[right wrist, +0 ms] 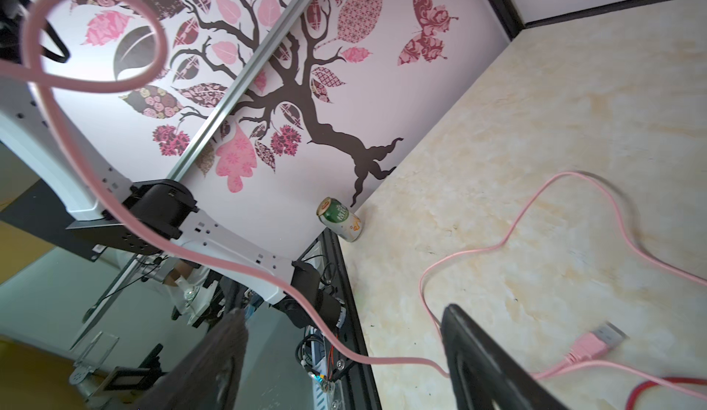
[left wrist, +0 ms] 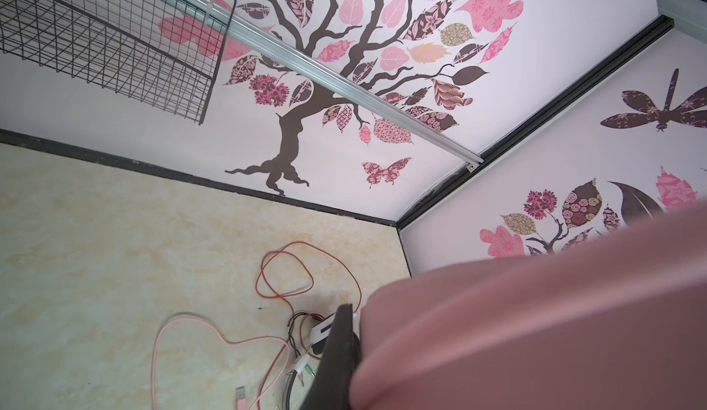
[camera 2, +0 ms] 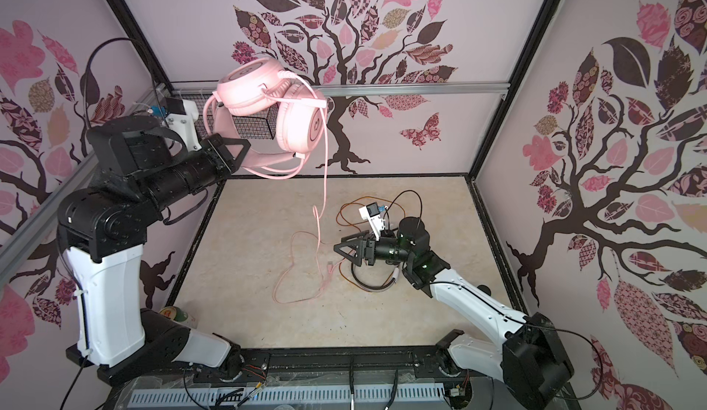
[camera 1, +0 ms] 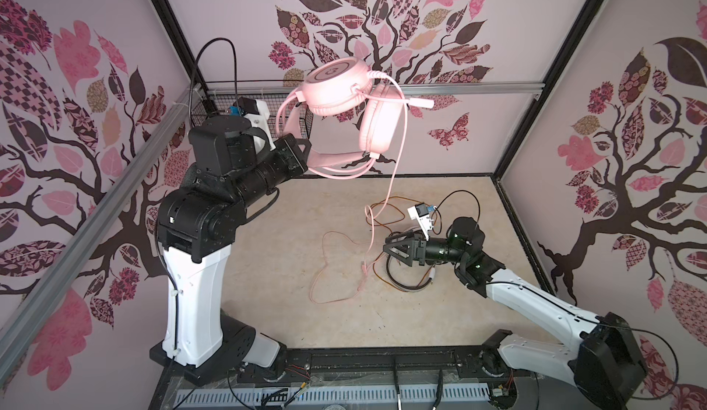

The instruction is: Wrap the headphones

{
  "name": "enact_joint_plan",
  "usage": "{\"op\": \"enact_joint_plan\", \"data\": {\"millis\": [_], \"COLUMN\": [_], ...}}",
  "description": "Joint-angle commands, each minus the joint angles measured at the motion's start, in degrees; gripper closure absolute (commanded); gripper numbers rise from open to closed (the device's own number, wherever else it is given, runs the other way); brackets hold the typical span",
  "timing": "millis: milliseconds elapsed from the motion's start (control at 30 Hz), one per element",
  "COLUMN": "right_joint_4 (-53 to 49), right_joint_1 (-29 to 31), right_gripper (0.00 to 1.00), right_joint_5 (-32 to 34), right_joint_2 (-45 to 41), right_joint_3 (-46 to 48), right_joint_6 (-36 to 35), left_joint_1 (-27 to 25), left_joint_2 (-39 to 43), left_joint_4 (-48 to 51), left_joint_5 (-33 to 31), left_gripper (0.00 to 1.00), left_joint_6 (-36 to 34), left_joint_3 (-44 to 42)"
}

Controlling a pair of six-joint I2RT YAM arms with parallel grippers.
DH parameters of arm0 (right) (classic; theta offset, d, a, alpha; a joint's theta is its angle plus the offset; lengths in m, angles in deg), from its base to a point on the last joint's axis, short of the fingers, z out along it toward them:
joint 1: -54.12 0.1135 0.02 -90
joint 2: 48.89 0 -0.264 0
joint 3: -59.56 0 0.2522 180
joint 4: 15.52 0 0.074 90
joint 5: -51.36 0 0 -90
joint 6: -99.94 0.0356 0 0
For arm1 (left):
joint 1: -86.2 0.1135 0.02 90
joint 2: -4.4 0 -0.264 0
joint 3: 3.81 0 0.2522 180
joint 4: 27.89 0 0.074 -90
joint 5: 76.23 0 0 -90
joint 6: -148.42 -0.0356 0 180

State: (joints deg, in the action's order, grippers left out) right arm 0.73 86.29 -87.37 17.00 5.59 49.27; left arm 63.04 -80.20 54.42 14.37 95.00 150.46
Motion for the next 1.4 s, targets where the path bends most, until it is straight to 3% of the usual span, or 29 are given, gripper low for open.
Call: {"op": "enact_joint_plan", "data": {"millis": [0, 133, 300, 367, 433, 667, 767, 833, 1000, 1200, 1267, 1333, 1367], "right_joint_4": [6.20, 6.17, 6.94, 7.86, 7.64, 7.83, 7.82, 7.87, 4.70, -3.55, -9.17, -22.03, -25.75], "right_joint_1": [1.40, 3.59, 6.32, 7.39, 8.68, 11.64, 11.98, 12.13, 12.31, 12.32, 12.31, 12.33, 12.31], "right_gripper": [0.19, 0.23, 0.34, 0.41, 0.56, 0.56, 0.69, 0.85, 1.00, 1.00, 0.96, 0.87, 0.73], "right_joint_5": [-3.43, -1.86, -0.74, -0.30, 1.22, 3.74, 3.95, 5.27, 11.00, 18.51, 25.83, 40.57, 45.60], "right_joint_2": [-0.34, 1.19, 4.32, 5.82, 7.62, 13.55, 15.44, 16.71, 21.77, 26.58, 25.87, 23.78, 22.64], "right_joint_3": [-2.75, -3.58, -5.60, -6.21, -6.95, -8.89, -9.14, -8.90, -8.99, -9.71, -9.72, -11.13, -11.53], "right_joint_6": [3.20, 1.51, 0.75, 0.62, 0.17, -2.46, -2.29, -2.41, -3.12, -3.99, -5.61, -7.01, -8.15], "left_joint_1": [0.14, 0.21, 0.22, 0.22, 0.22, 0.22, 0.22, 0.24, 0.28, 0.31, 0.31, 0.29, 0.39], "left_joint_2": [1.36, 1.38, 1.46, 1.56, 1.69, 2.00, 2.08, 2.15, 2.30, 2.78, 3.01, 3.21, 3.37], "left_joint_4": [-6.46, -6.33, -6.37, -6.39, -6.36, -5.65, -5.36, -5.25, -4.95, -4.44, -4.11, -3.29, -2.06], "left_joint_5": [1.79, 2.33, 2.81, 2.83, 2.88, 2.74, 2.74, 2.68, 2.73, 2.05, 1.52, -0.44, -2.31], "left_gripper": [1.00, 1.00, 1.00, 1.00, 1.00, 1.00, 1.00, 1.00, 1.00, 1.00, 1.00, 1.00, 1.00], "left_joint_6": [2.88, 3.32, 3.92, 3.99, 3.94, 3.81, 3.68, 3.61, 3.68, 3.43, 3.33, 3.11, 3.03], "left_joint_3": [-0.50, -0.89, -1.59, -1.59, -1.55, -1.36, -1.14, -0.97, -0.68, -0.59, -0.52, -0.32, -0.05]}}
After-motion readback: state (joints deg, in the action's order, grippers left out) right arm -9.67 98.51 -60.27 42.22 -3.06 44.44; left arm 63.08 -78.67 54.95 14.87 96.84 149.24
